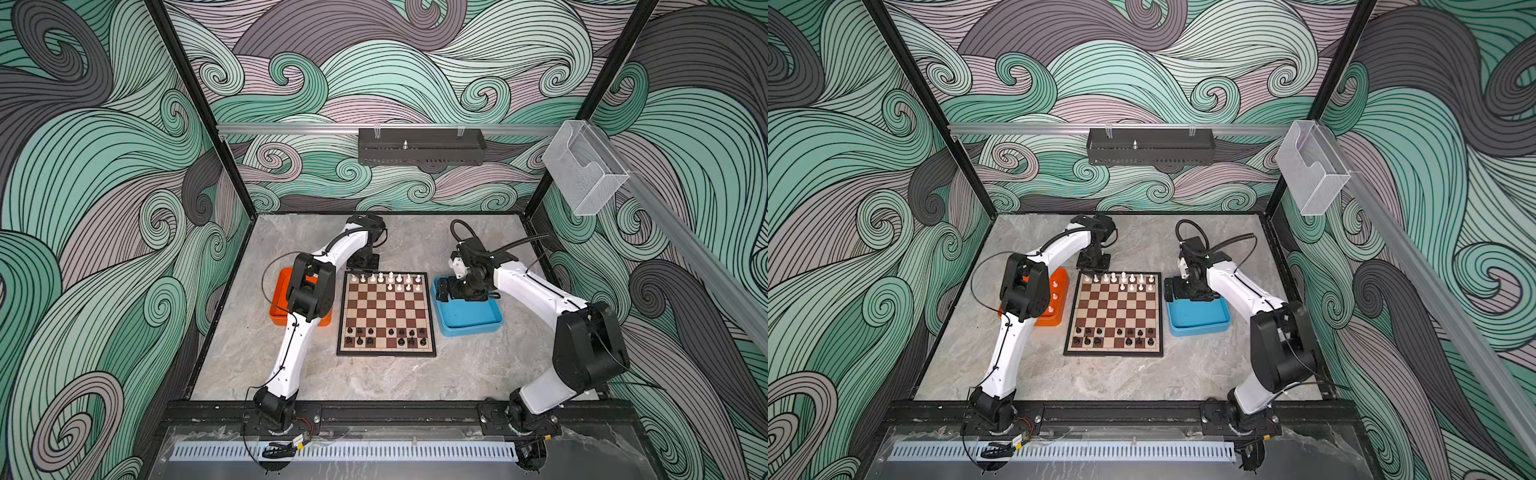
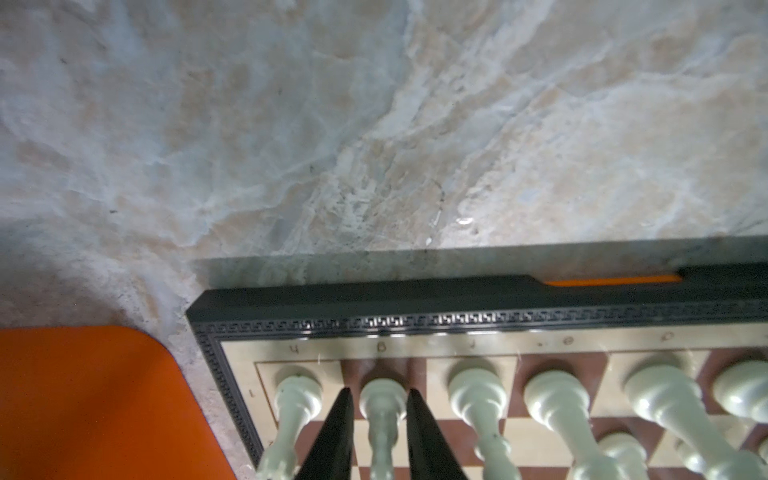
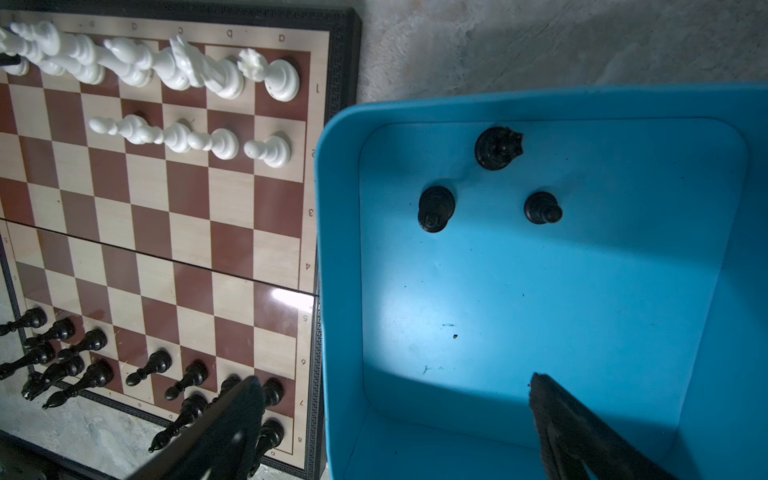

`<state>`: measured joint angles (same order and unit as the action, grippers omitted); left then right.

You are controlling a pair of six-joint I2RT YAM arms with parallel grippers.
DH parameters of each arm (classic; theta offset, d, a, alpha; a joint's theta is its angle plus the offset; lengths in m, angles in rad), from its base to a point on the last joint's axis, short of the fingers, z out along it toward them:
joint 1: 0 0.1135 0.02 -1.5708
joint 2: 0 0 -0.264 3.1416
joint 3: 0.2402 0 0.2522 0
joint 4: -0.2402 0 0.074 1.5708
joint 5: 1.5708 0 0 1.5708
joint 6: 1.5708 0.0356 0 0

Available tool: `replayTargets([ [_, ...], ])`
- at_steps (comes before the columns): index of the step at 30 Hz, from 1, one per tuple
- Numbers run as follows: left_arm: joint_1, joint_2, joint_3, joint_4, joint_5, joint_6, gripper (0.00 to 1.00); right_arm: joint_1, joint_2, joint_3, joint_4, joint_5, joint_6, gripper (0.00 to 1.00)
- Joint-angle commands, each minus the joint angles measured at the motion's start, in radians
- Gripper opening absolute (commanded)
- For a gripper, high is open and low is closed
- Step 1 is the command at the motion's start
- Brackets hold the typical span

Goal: Set up the chess pieces on the board
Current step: 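Open the left gripper to release the pawn and swing back over the orange tray, then lower the left gripper into the orange tray onto a white pawn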

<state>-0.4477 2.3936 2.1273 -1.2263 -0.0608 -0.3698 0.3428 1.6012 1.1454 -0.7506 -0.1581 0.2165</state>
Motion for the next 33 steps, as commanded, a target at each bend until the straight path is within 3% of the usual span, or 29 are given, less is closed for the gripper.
replayTargets([
  [1, 0.004, -0.054, 0.033, -0.02, -0.02, -0.004, 0.27, -0.005, -0.004, 0.011, -0.002, -0.003, -0.008, 1.0],
  [22, 0.017, -0.181, 0.046, -0.056, -0.044, 0.003, 0.31, -0.005, -0.032, 0.011, -0.012, 0.008, -0.005, 1.0],
  [27, 0.042, -0.275, 0.02, -0.08, -0.057, 0.016, 0.39, -0.005, -0.027, 0.026, -0.018, 0.01, 0.005, 1.0],
  [33, 0.111, -0.462, -0.144, -0.033, -0.06, 0.019, 0.55, -0.004, 0.003, 0.074, -0.026, 0.026, 0.033, 0.99],
])
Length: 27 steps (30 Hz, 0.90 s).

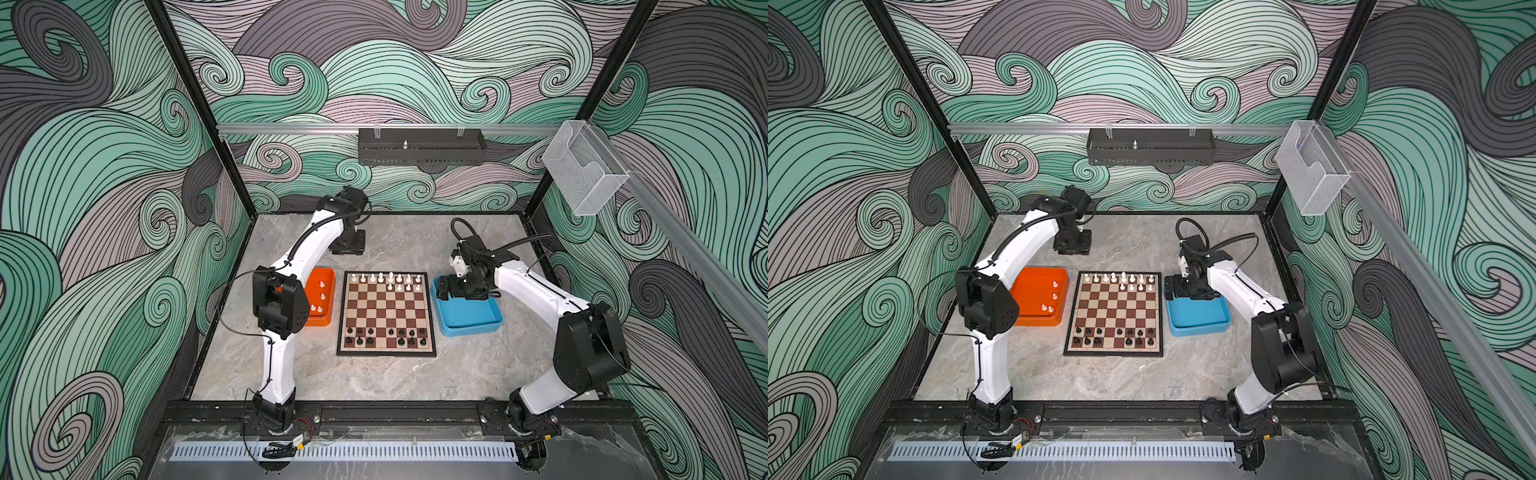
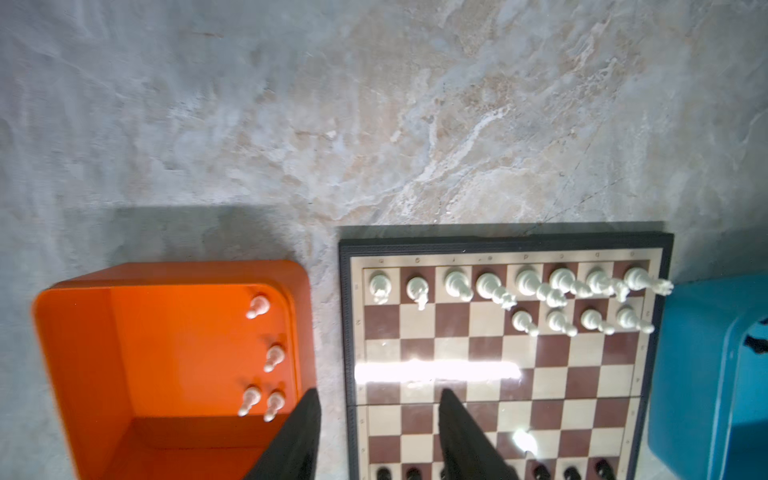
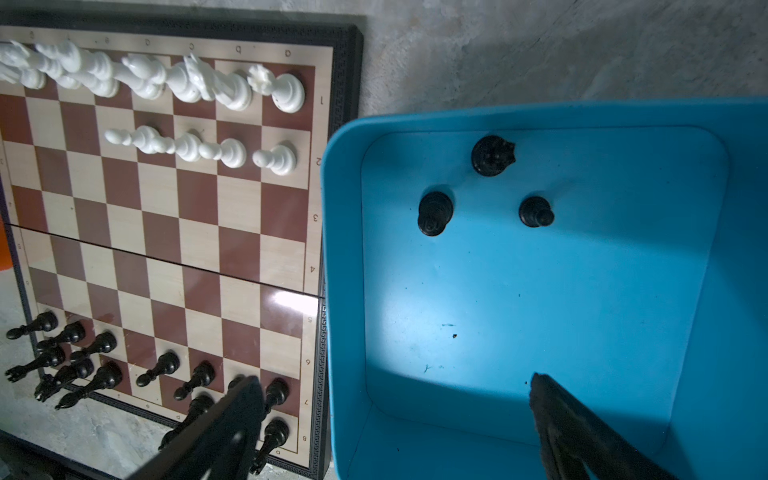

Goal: Set up the chess pieces on the board
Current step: 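Lower the left gripper into the orange tray onto a white pawn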

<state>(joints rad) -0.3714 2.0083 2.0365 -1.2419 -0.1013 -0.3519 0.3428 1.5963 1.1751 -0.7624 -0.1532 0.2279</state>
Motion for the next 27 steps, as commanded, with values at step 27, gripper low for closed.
replayTargets([
  [27, 0.292, -0.297, -0.741, 0.122, 0.137, -0.032, 0.85, -0.017, 0.064, 0.11, -0.031, 0.082, 0.001, 1.0],
])
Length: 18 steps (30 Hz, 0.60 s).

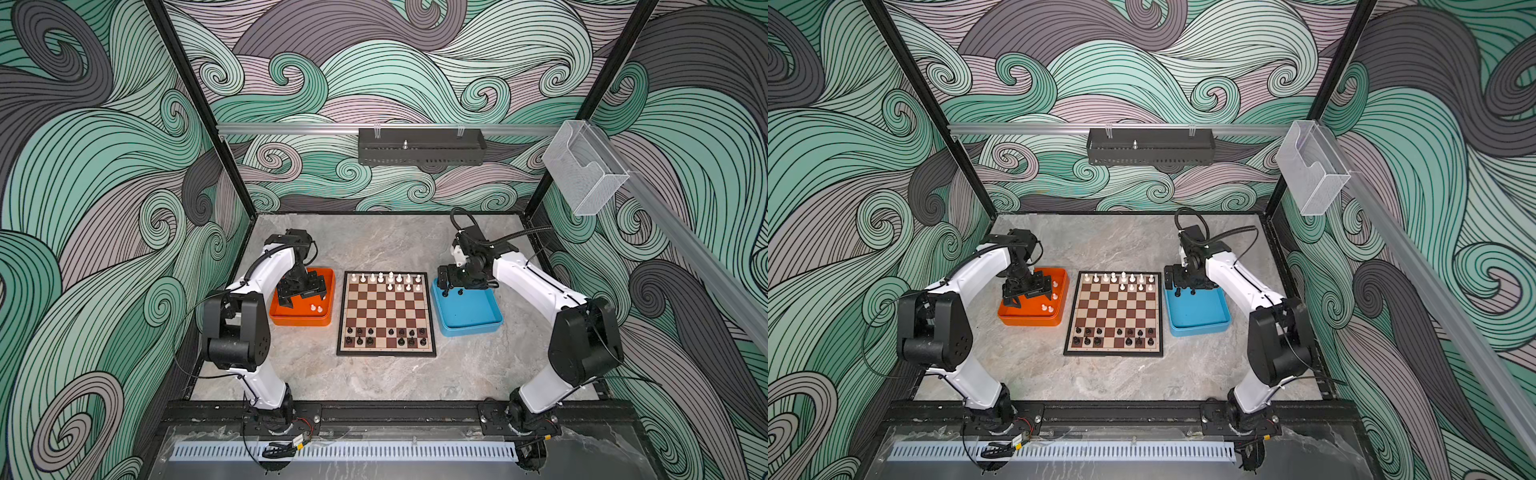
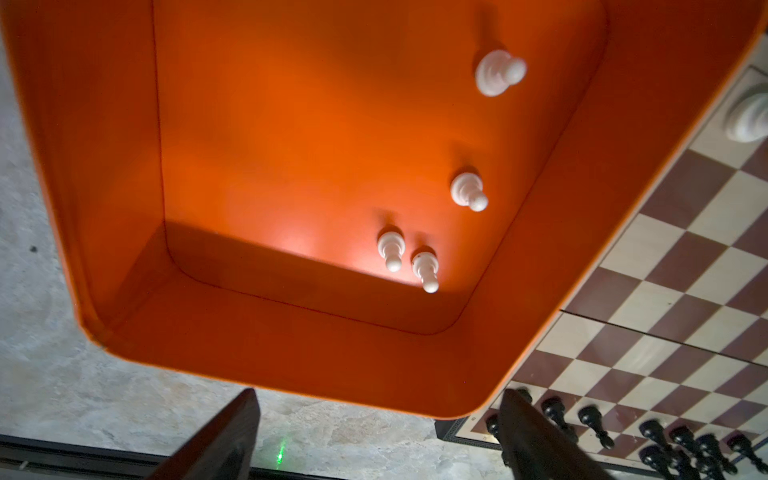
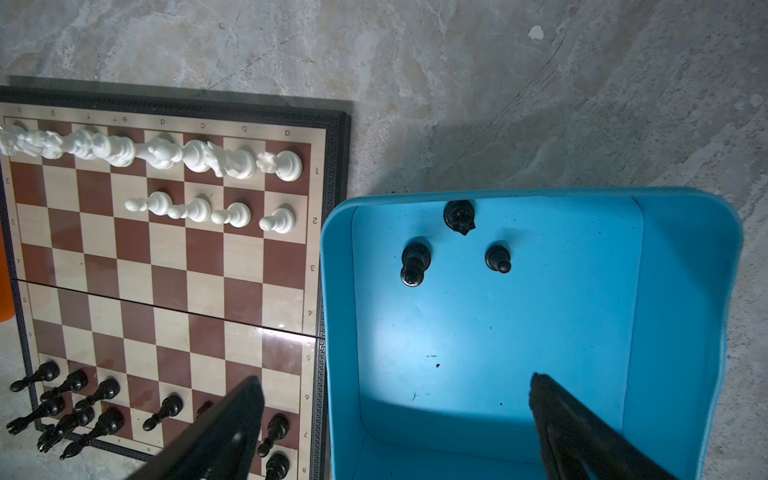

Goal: Set up the chess pieces on the board
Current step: 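Lower the left gripper into the orange tray onto a white pawn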

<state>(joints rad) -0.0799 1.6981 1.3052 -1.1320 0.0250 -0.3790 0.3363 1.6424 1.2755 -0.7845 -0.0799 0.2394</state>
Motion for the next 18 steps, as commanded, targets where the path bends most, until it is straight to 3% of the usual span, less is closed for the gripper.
replayTargets([
  [1, -0.001, 0.02, -0.017, 0.021, 0.01, -0.004, 0.84, -0.013, 0.023, 0.01, -0.006, 0.004, -0.009, 1.0],
  [3, -0.001, 0.034, -0.022, 0.042, 0.013, -0.001, 0.72, -0.013, 0.029, 0.013, -0.002, -0.004, -0.008, 1.0],
  [6, -0.001, 0.066, -0.02, 0.061, 0.019, 0.008, 0.65, -0.013, 0.033, 0.016, -0.001, -0.022, -0.012, 1.0],
  [9, -0.001, 0.093, -0.024, 0.086, 0.006, 0.017, 0.63, -0.013, 0.024, 0.007, 0.021, -0.069, -0.029, 1.0],
  [14, -0.003, 0.132, -0.024, 0.116, -0.003, 0.023, 0.58, -0.01, -0.037, -0.037, 0.135, -0.259, -0.035, 1.0],
  [18, -0.003, 0.155, -0.024, 0.135, -0.01, 0.024, 0.55, -0.005, -0.062, -0.05, 0.168, -0.315, -0.038, 1.0],
])
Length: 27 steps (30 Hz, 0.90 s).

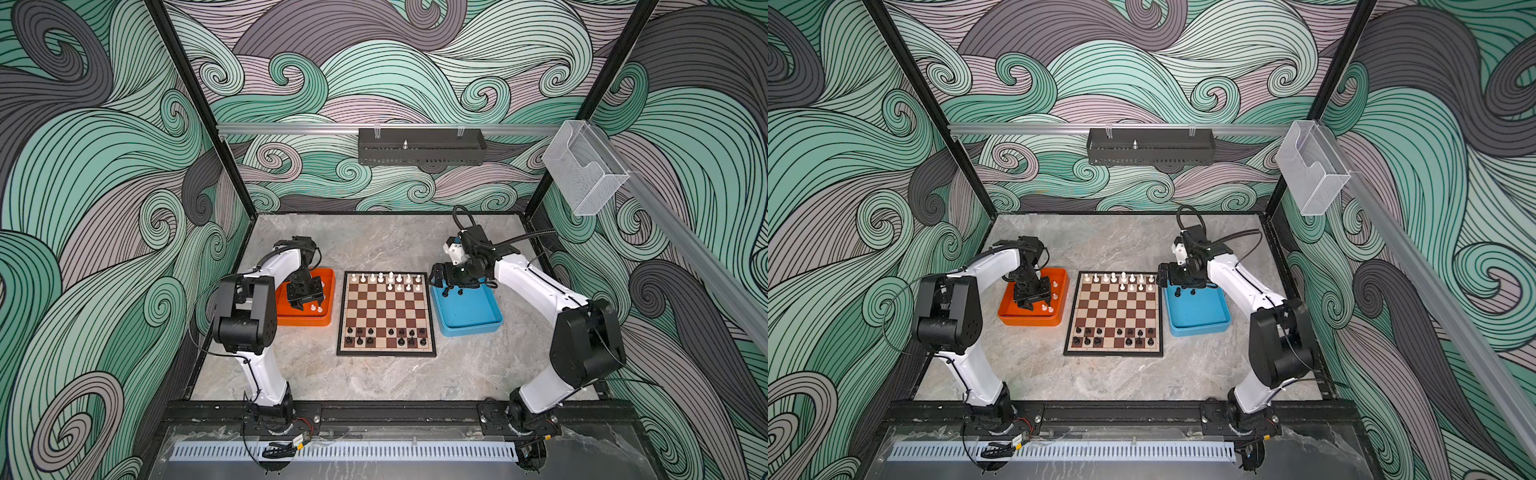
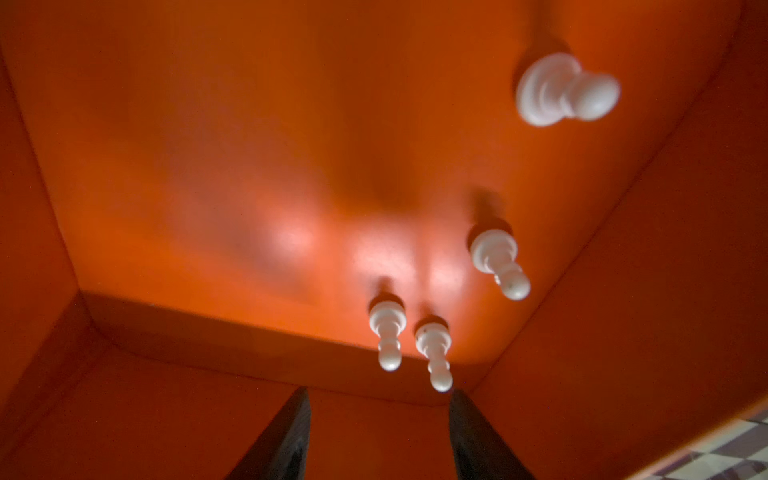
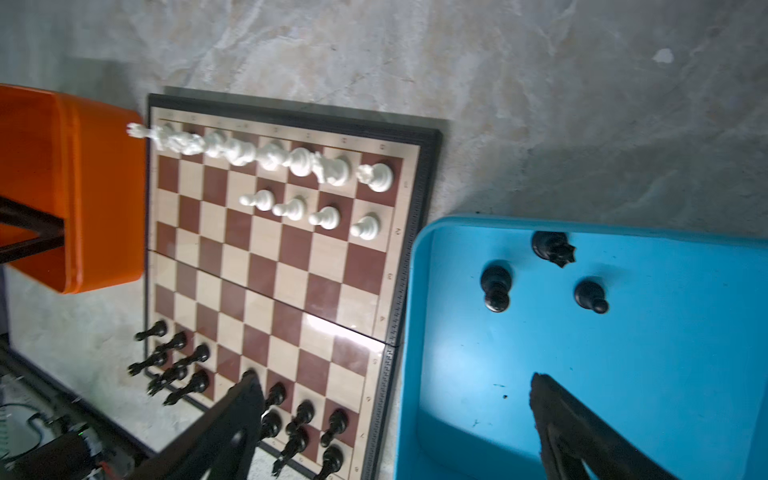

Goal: Set up the chess pieces on the board
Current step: 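Lower the left gripper into the orange tray onto a white pawn, then close the left gripper on the white pawn and lift it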

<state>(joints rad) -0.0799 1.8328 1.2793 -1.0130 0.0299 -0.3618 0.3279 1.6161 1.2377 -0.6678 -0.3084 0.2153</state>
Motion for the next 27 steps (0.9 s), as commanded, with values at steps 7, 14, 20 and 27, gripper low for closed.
replayTargets([
  [7, -0.003, 0.038, 0.002, 0.041, -0.021, -0.002, 0.46, 0.005, -0.049, -0.035, 0.072, -0.108, -0.02, 1.0],
  [14, -0.003, 0.041, -0.008, 0.047, -0.026, 0.001, 0.37, 0.006, -0.056, -0.041, 0.086, -0.123, -0.024, 1.0],
  [20, -0.004, 0.049, -0.007, 0.054, -0.03, 0.002, 0.34, 0.005, -0.061, -0.047, 0.093, -0.125, -0.024, 1.0],
  [27, -0.008, 0.046, -0.004, 0.048, -0.029, 0.007, 0.29, 0.005, -0.054, -0.045, 0.084, -0.109, -0.025, 1.0],
])
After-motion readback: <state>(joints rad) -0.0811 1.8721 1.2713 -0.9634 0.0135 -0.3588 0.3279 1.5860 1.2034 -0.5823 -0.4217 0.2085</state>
